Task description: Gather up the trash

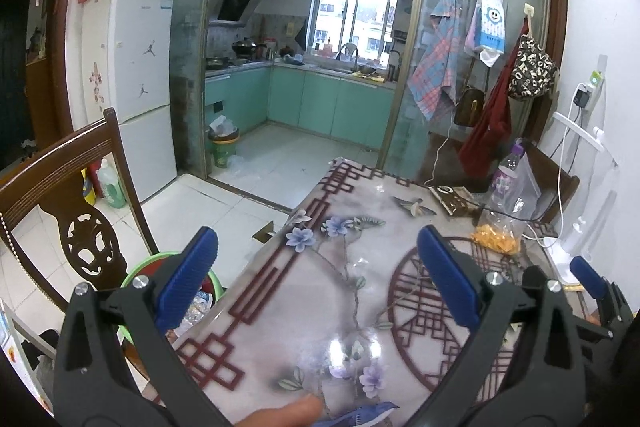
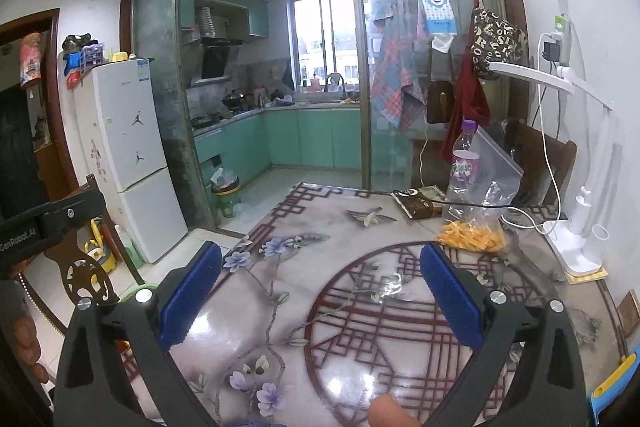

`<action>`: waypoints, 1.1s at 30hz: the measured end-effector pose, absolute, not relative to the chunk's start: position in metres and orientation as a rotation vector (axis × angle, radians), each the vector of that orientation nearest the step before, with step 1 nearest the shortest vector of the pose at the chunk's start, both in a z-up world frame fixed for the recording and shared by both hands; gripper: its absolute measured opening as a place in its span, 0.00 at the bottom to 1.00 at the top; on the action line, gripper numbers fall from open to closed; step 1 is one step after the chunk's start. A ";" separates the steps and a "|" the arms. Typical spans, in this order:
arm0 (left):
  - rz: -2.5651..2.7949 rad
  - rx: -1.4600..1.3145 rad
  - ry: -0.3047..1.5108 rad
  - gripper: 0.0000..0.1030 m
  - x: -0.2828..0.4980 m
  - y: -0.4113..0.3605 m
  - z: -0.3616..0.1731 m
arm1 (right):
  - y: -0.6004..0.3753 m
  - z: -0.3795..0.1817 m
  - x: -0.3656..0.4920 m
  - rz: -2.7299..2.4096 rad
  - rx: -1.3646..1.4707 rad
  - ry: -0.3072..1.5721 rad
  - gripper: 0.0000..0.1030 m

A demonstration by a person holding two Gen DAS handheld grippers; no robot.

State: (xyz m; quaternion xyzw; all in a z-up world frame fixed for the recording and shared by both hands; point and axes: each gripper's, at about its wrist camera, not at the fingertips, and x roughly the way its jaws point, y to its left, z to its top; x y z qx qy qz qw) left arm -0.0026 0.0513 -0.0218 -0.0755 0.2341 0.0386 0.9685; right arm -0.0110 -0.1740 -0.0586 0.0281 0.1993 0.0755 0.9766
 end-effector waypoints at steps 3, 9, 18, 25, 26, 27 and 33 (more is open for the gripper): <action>0.068 -0.136 0.478 0.95 0.001 0.048 -0.022 | -0.175 -0.058 -0.012 0.142 0.055 0.400 0.93; 0.041 -0.113 0.487 0.95 0.005 0.039 -0.022 | -0.182 -0.058 -0.013 0.115 0.066 0.403 0.93; 0.023 -0.101 0.505 0.95 0.007 0.034 -0.023 | -0.184 -0.061 -0.012 0.103 0.075 0.420 0.93; 0.024 -0.101 0.506 0.95 0.007 0.034 -0.023 | -0.183 -0.062 -0.012 0.104 0.075 0.423 0.93; 0.024 -0.100 0.506 0.95 0.007 0.034 -0.023 | -0.183 -0.062 -0.012 0.104 0.075 0.423 0.93; 0.024 -0.100 0.506 0.95 0.007 0.034 -0.023 | -0.184 -0.062 -0.012 0.104 0.074 0.423 0.93; 0.022 -0.100 0.507 0.95 0.006 0.034 -0.024 | -0.183 -0.062 -0.011 0.104 0.072 0.424 0.93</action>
